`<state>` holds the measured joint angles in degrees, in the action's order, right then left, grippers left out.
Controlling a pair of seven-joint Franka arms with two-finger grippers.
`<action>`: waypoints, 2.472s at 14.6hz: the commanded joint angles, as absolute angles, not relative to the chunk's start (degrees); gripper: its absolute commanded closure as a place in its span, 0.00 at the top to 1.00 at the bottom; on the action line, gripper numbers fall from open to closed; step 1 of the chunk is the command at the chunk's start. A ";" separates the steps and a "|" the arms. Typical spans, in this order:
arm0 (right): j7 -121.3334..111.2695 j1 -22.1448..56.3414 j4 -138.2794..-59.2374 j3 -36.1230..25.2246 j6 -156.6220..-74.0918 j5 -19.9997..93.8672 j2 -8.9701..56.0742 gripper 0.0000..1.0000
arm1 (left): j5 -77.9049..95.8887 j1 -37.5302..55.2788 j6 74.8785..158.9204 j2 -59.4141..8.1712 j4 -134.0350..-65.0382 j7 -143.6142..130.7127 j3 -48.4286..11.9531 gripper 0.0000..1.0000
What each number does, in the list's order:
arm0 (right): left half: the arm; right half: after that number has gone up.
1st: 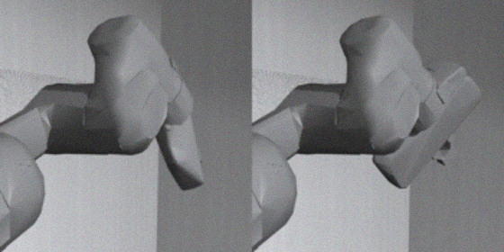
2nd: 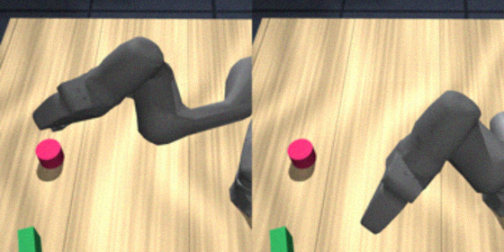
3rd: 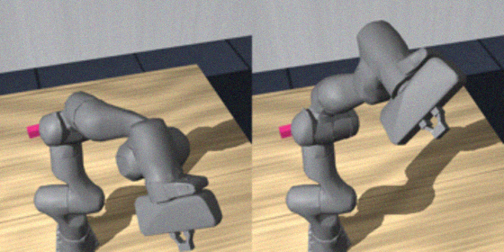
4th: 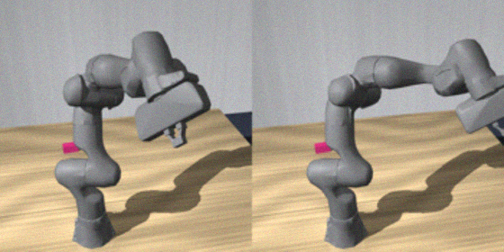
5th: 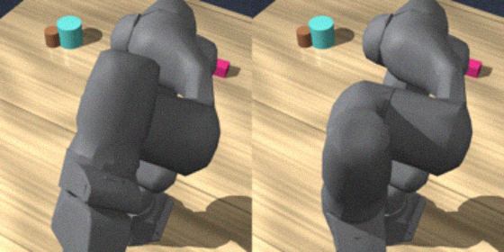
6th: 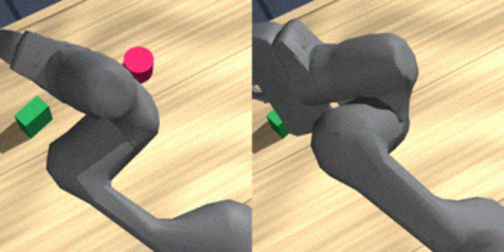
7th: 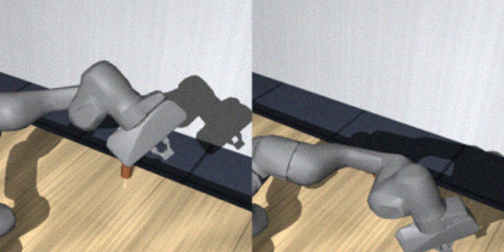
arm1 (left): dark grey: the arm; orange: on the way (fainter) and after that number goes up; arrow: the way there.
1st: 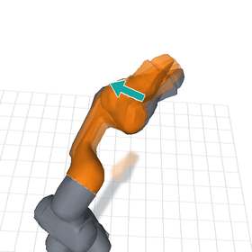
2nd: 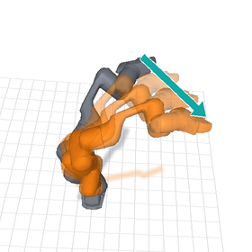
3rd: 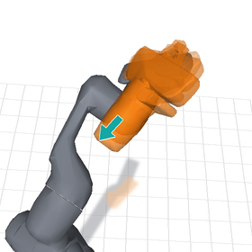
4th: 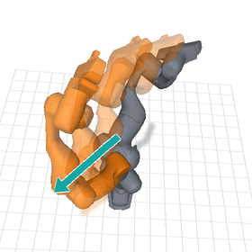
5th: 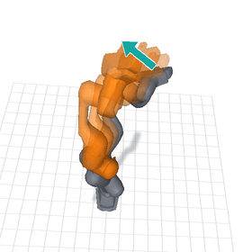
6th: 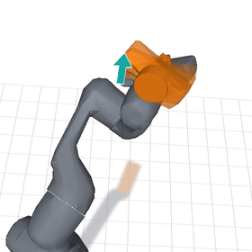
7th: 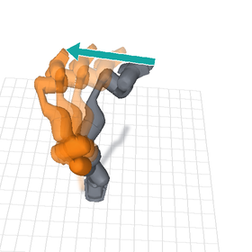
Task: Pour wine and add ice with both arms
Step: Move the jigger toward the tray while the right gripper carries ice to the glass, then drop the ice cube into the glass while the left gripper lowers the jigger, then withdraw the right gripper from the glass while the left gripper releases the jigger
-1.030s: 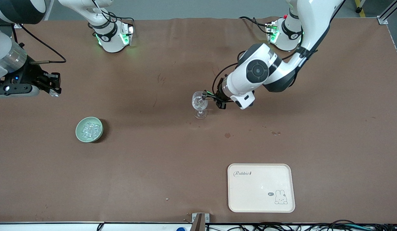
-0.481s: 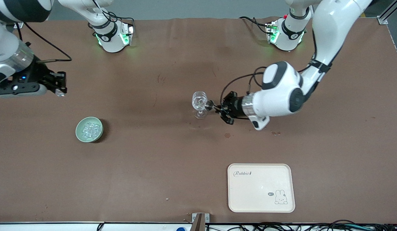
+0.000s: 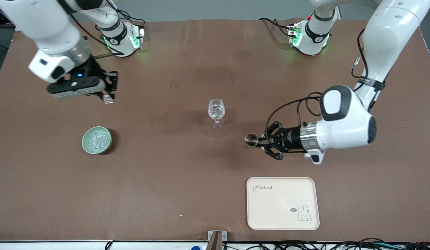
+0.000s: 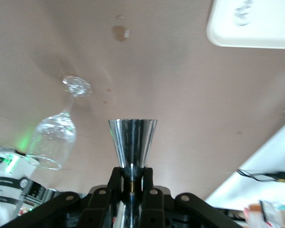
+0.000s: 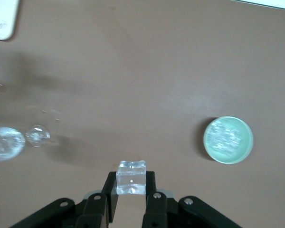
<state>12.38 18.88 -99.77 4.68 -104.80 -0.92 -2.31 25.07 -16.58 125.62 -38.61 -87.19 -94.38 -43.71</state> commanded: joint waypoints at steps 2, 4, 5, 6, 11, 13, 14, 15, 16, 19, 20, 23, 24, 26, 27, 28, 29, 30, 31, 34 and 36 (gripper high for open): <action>21.59 27.57 -90.64 4.04 -105.21 -0.35 7.71 0.04 | 30.30 -19.50 124.37 -44.63 -81.40 -87.03 -44.21 0.00; 29.40 31.62 -86.68 4.04 -105.21 -0.44 11.84 0.04 | 34.17 -21.44 124.36 -47.19 -79.99 -82.90 -44.03 0.00; 32.40 33.82 -86.05 4.04 -105.47 -0.70 13.87 0.04 | 34.80 -21.88 124.37 -48.07 -79.89 -80.88 -43.77 0.00; 34.17 36.27 -84.30 4.04 -106.95 -0.62 16.50 0.04 | 35.50 -22.58 124.37 -49.03 -79.20 -79.73 -43.68 0.00; 42.01 42.98 -83.93 3.96 -117.49 -0.53 23.28 0.05 | 42.35 -24.69 124.45 -53.17 -74.71 -79.37 -43.59 0.00; 42.01 42.72 -83.76 3.96 -118.56 -0.79 24.78 0.07 | 45.07 -25.83 124.45 -54.57 -73.74 -78.58 -43.59 0.00; 42.01 42.98 -84.19 3.96 -119.70 -0.79 24.87 0.08 | 46.48 -26.54 124.45 -55.36 -73.74 -76.66 -43.59 0.00; 41.84 43.33 -85.07 3.96 -119.45 -0.79 24.87 0.09 | 47.54 -26.98 124.54 -56.33 -73.65 -74.29 -43.59 0.00; 41.84 43.94 -86.47 3.96 -120.05 -0.88 24.87 0.09 | 47.81 -27.68 124.45 -57.12 -73.74 -72.18 -43.59 0.00; 41.22 43.60 -88.41 3.87 -119.97 -1.41 24.87 0.10 | 50.69 -29.09 124.54 -60.19 -73.65 -67.34 -42.80 0.00; 41.13 43.51 -88.68 3.87 -119.97 -1.41 24.87 0.11 | 51.58 -29.18 124.54 -60.64 -73.74 -64.63 -42.37 0.00; 41.22 44.12 -90.00 3.95 -119.97 -1.41 24.87 0.13 | 51.77 -28.48 124.63 -61.61 -73.48 -58.90 -39.29 0.00; 41.22 44.47 -90.26 3.96 -119.88 -1.41 24.87 0.16 | 51.77 -28.48 125.15 -62.57 -73.22 -58.54 -39.20 0.00; 41.22 44.74 -90.44 3.96 -119.97 -1.41 24.87 0.25 | 51.77 -28.48 128.21 -63.36 -73.21 -58.36 -38.68 0.01; 41.22 44.91 -90.44 3.87 -119.97 -1.41 24.87 0.33 | 51.77 -28.48 129.02 -64.15 -72.95 -57.75 -38.32 0.01; 41.13 45.00 -90.35 3.87 -120.06 -1.49 24.87 0.42 | 51.85 -28.48 129.20 -64.77 -72.95 -56.26 -38.23 0.01; 41.13 45.00 -90.35 3.87 -120.06 -1.58 24.87 0.55 | 51.86 -28.48 129.11 -65.21 -72.95 -54.94 -38.23 0.01; 41.13 45.00 -90.35 3.87 -120.06 -1.58 24.87 0.74 | 51.86 -28.48 129.20 -66.08 -72.95 -54.32 -38.23 0.01; 41.13 45.00 -90.26 3.87 -120.23 -1.58 24.87 0.87 | 51.86 -28.48 129.20 -66.88 -72.95 -53.88 -38.23 0.01; 41.13 44.21 -89.91 3.87 -121.29 -1.58 24.79 1.00 | 51.94 -28.48 129.20 -68.28 -72.95 -53.26 -38.23 0.01; 41.31 43.51 -89.91 3.34 -120.85 -1.58 23.82 1.00 | 51.94 -28.21 129.29 -68.90 -72.86 -51.95 -38.23 0.01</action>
<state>41.29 44.48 -89.05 3.57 -120.89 -1.17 25.70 50.56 -29.00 128.95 -67.67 -74.52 -53.71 -37.99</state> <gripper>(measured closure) 0.088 0.789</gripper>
